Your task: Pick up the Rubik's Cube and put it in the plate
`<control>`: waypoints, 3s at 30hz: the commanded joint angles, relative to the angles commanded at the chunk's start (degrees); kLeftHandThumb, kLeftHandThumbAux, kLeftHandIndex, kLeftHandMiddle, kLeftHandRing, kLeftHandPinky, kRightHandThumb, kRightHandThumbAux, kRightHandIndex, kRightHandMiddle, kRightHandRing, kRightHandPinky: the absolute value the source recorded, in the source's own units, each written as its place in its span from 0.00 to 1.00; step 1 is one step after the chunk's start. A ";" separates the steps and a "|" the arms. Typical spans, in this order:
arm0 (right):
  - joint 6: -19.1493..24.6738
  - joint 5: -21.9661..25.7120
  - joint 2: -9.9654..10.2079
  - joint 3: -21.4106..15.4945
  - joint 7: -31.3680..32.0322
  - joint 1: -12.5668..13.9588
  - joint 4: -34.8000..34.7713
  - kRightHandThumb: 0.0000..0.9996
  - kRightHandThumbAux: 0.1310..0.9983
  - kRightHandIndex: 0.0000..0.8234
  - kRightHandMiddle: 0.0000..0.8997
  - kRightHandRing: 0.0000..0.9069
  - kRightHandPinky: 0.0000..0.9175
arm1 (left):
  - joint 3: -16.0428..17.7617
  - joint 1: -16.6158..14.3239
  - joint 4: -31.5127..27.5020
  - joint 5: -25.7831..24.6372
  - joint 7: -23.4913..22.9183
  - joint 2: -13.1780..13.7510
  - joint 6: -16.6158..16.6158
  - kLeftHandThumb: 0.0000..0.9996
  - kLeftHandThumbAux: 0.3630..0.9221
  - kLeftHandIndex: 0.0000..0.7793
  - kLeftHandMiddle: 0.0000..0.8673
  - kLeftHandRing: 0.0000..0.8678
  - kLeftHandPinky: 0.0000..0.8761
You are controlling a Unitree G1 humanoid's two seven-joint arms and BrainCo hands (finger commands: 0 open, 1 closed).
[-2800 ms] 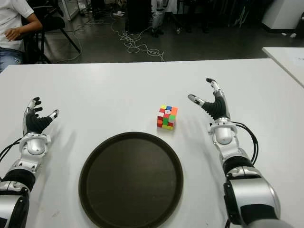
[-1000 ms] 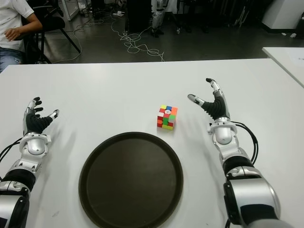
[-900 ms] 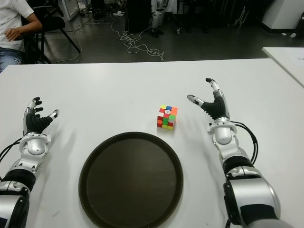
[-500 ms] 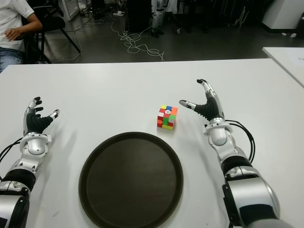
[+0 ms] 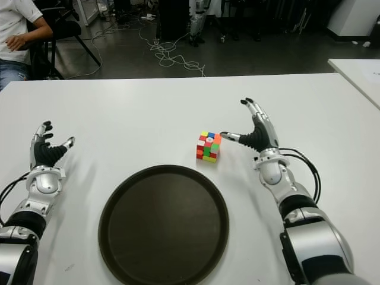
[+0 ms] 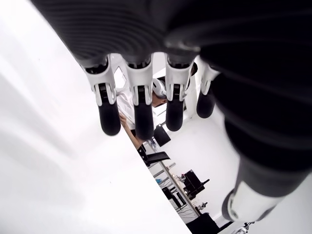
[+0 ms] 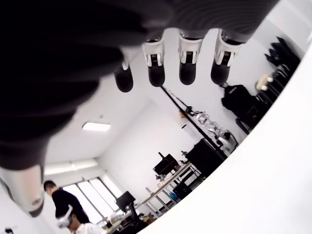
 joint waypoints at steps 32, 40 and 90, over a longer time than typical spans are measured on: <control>2.26 -4.99 -1.29 7.06 7.84 -3.41 -5.66 0.00 0.68 0.00 0.00 0.00 0.02 | 0.02 0.14 -0.19 -0.11 -0.31 -0.25 -0.57 0.32 0.68 0.14 0.19 0.20 0.24; 2.25 -6.06 -1.61 8.86 10.94 -4.79 -6.95 0.00 0.68 0.00 0.00 0.00 0.00 | -0.37 0.23 -0.47 0.44 0.21 -0.16 -0.22 0.29 0.69 0.14 0.19 0.20 0.24; 16.92 -9.48 -1.99 13.44 28.81 -7.49 -18.71 0.00 0.68 0.01 0.00 0.00 0.00 | 0.07 0.09 -0.83 0.32 -0.64 -0.40 0.75 0.33 0.70 0.14 0.19 0.21 0.26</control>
